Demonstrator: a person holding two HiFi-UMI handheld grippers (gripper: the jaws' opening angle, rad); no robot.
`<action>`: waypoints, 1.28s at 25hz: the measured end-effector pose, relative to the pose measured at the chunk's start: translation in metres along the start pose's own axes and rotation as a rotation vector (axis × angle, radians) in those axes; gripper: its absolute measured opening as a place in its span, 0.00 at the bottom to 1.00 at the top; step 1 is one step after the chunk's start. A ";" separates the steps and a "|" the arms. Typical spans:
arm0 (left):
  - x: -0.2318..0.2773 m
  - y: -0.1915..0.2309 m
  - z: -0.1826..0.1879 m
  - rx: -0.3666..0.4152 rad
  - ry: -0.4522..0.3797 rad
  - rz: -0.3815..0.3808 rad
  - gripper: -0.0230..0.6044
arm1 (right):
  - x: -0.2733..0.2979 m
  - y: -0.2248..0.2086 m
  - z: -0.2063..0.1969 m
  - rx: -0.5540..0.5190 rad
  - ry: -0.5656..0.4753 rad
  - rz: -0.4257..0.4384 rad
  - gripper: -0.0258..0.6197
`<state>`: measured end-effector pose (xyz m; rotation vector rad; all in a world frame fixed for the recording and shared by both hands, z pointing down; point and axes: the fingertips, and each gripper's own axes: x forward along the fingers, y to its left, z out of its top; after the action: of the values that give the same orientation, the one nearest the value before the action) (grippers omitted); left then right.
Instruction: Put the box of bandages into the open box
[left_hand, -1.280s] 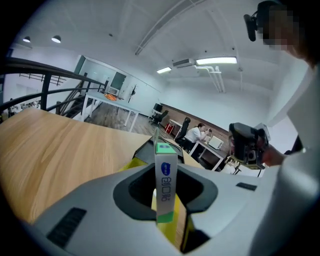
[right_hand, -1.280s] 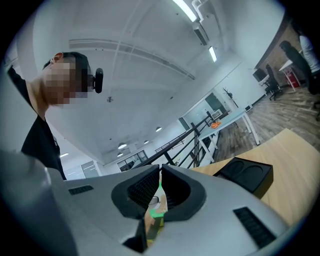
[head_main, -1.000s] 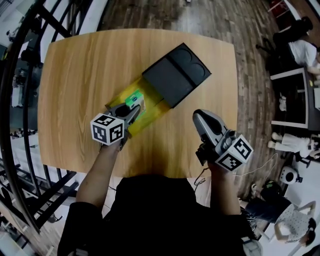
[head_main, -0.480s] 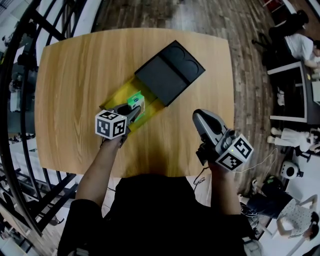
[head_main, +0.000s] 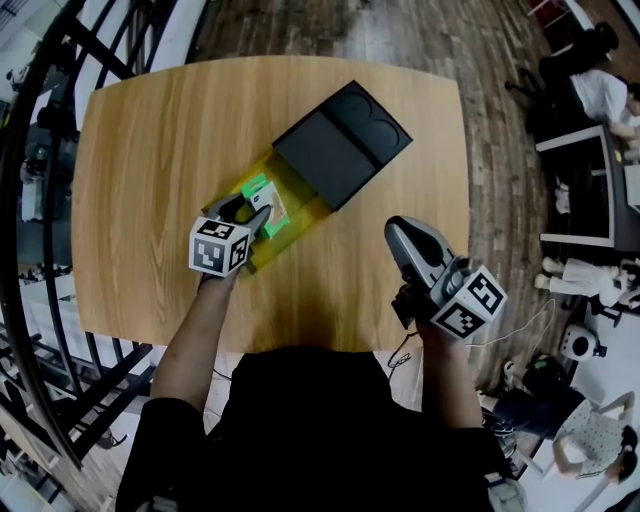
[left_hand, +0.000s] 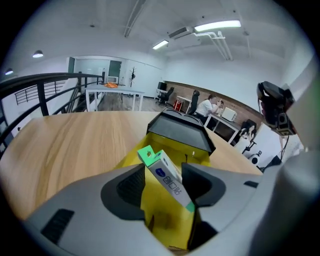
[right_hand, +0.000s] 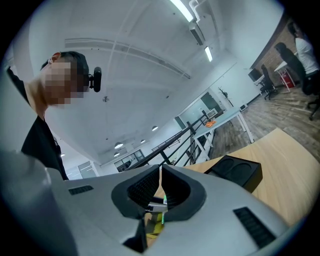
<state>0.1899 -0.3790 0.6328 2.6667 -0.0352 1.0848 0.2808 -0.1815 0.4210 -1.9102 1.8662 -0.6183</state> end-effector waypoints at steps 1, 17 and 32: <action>-0.003 0.002 0.002 0.003 -0.005 0.013 0.41 | 0.002 0.001 0.000 -0.002 0.001 0.006 0.10; -0.089 0.003 0.028 0.049 -0.193 0.039 0.40 | 0.022 0.067 0.007 -0.090 -0.013 0.082 0.10; -0.225 -0.004 0.058 0.118 -0.441 0.027 0.33 | 0.028 0.146 0.018 -0.256 -0.058 0.088 0.10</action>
<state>0.0682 -0.4069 0.4374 2.9656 -0.0931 0.4996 0.1708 -0.2147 0.3247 -1.9634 2.0616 -0.3042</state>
